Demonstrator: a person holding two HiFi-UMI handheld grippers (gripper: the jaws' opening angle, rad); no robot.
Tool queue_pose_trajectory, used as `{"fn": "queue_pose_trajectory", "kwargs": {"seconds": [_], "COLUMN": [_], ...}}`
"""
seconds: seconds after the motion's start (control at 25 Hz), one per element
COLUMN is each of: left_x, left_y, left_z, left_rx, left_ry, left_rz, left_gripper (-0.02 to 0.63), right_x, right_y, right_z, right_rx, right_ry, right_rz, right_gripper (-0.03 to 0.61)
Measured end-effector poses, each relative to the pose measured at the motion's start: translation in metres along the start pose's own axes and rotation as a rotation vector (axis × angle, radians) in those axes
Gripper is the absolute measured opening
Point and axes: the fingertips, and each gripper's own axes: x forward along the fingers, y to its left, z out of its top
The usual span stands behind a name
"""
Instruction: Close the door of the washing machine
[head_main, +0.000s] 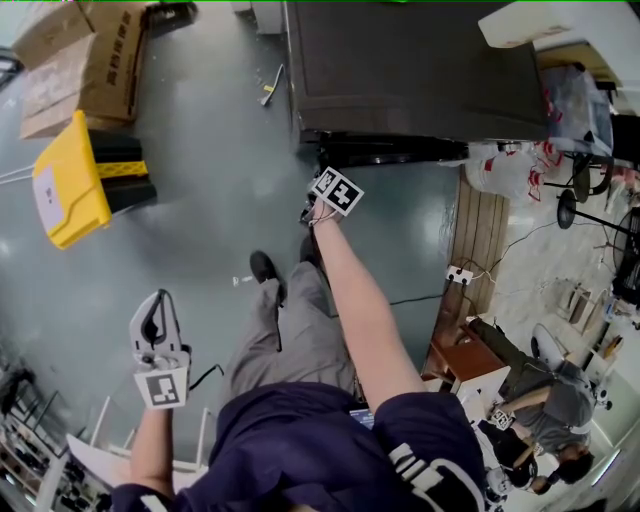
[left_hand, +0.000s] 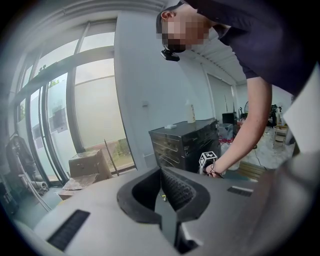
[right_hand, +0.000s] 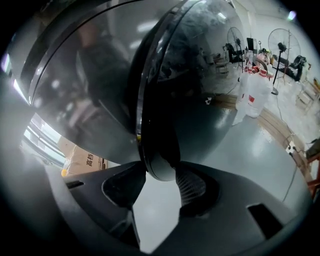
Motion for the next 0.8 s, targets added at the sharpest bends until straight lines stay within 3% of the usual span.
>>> {"fn": "queue_pose_trajectory", "kwargs": {"seconds": [0.24,0.8], "left_x": [0.001,0.013], "left_y": [0.003,0.0], "left_z": [-0.001,-0.015], "left_rx": [0.001,-0.015], "left_ry": [-0.004,0.013], "left_rz": [0.005,-0.003], "left_gripper": [0.026,0.026], "right_x": [0.001,0.004], "right_y": [0.003,0.005], "right_z": [0.002,0.002], "right_rx": [-0.053,-0.062], "right_ry": [-0.009,0.018], "right_rz": [0.05,0.108], "right_gripper": [0.211,0.21]}}
